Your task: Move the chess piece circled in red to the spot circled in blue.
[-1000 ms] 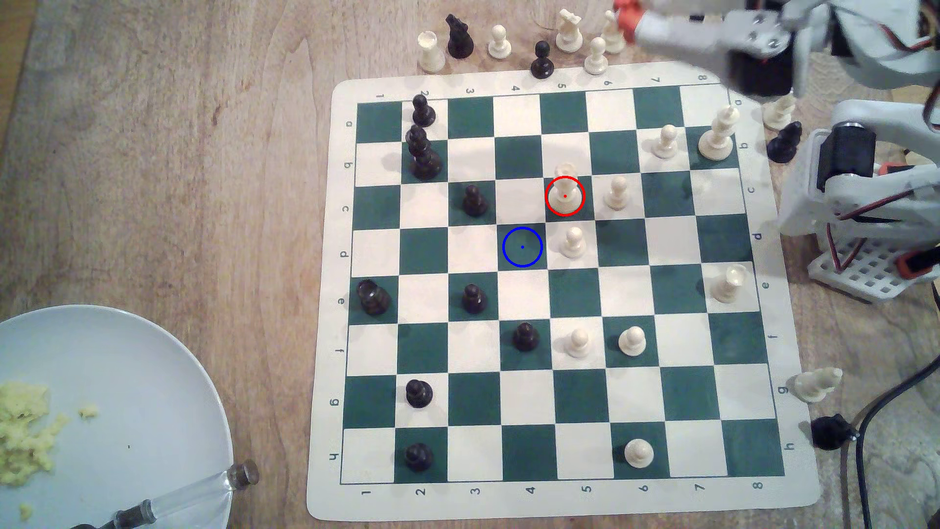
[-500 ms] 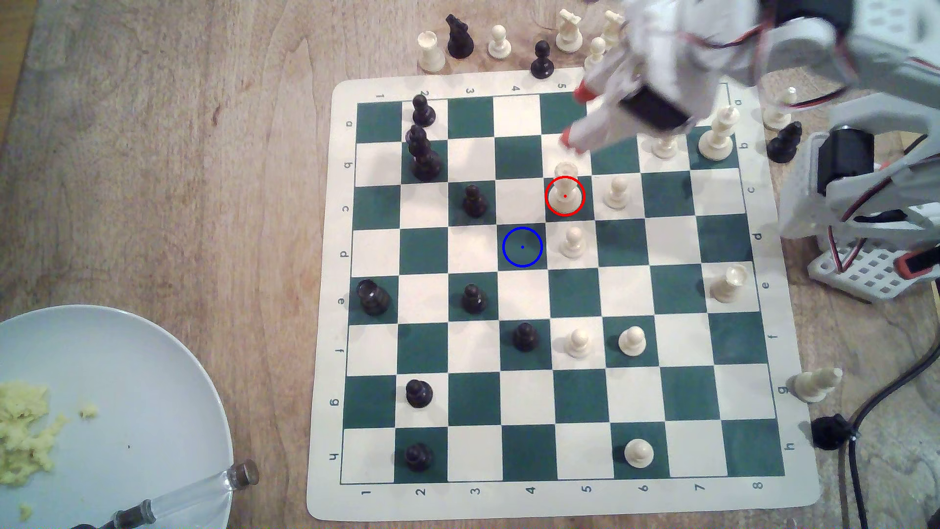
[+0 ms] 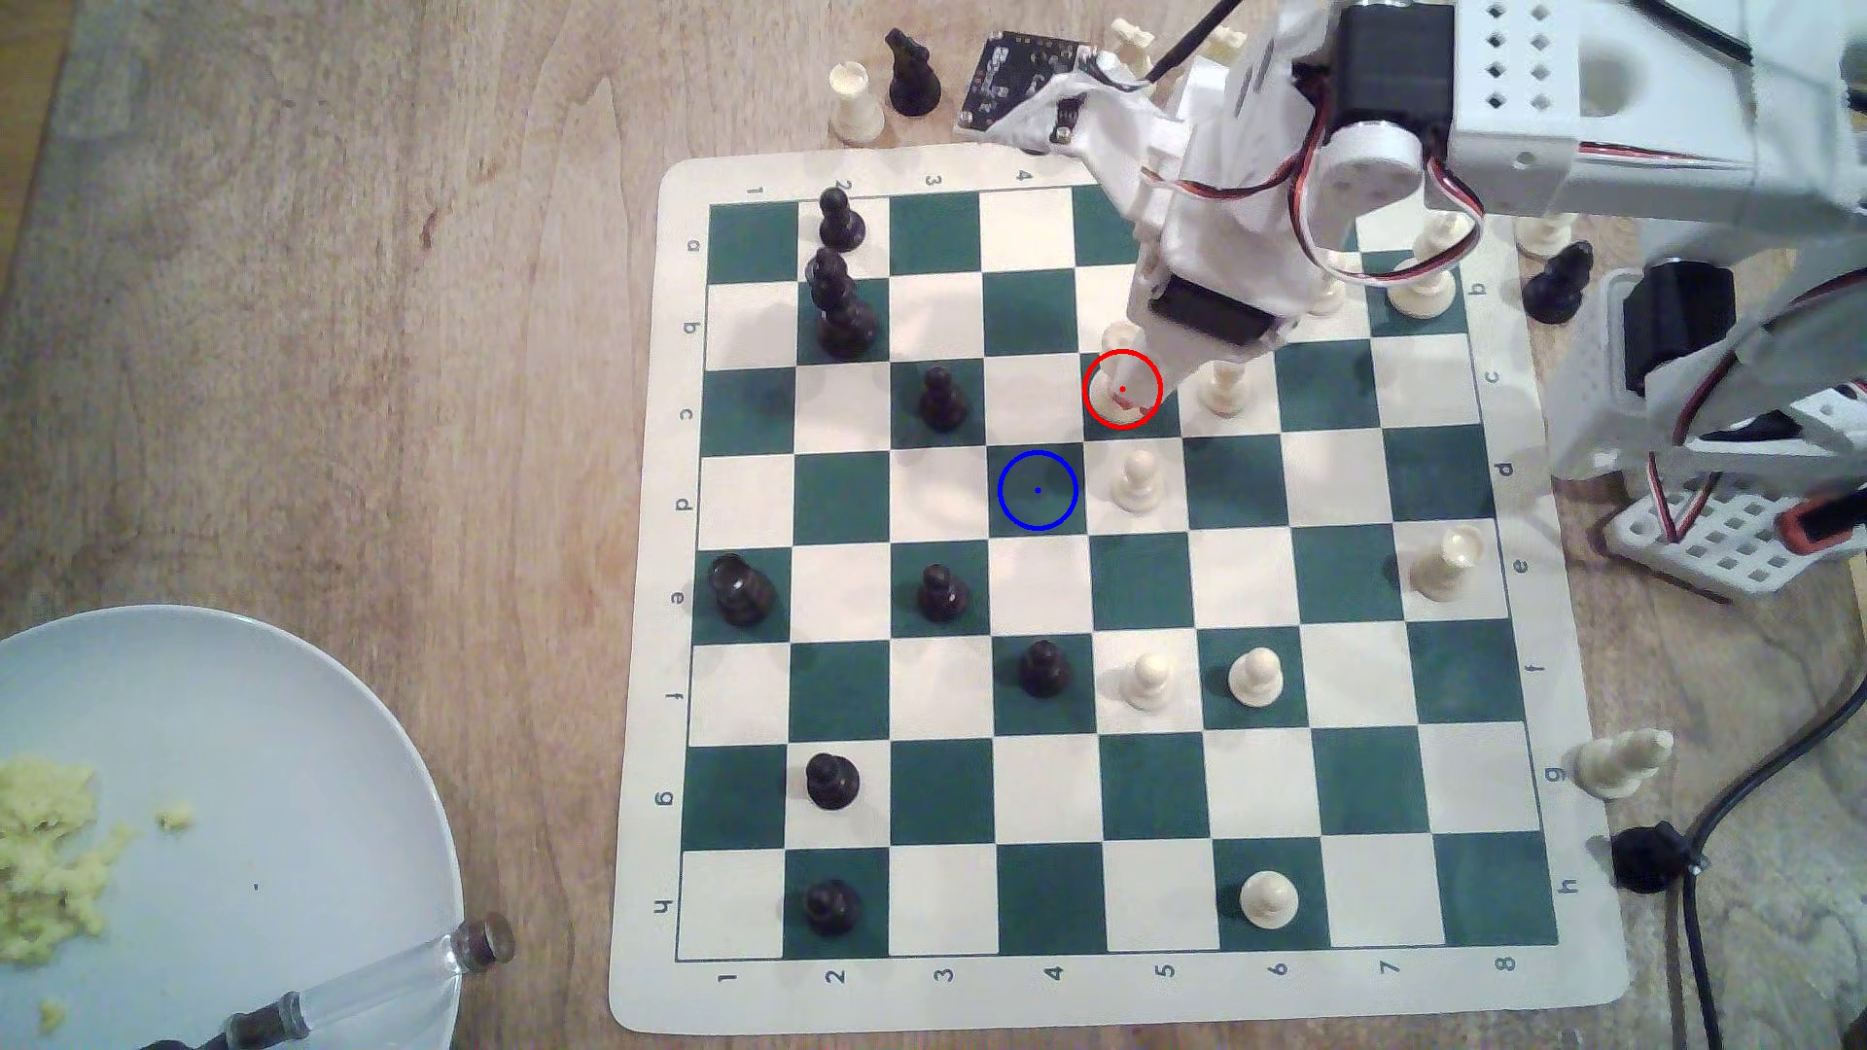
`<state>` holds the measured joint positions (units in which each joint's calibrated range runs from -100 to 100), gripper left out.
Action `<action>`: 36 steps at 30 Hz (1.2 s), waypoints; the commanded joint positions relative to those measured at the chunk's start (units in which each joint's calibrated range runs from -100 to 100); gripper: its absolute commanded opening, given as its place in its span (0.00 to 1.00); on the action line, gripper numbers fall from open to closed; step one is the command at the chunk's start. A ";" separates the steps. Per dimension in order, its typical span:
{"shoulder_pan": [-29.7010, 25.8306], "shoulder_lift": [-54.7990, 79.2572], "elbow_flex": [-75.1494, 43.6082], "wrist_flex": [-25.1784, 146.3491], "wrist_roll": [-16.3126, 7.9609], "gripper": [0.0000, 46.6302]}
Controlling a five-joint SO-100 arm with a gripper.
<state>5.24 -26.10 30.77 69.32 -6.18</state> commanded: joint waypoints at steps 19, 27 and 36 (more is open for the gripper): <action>3.25 10.90 -4.84 -6.10 0.68 0.38; 2.70 12.60 -5.48 -6.51 0.63 0.37; 2.78 12.43 -5.93 -7.32 0.54 0.35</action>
<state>8.41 -12.69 30.77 63.27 -5.89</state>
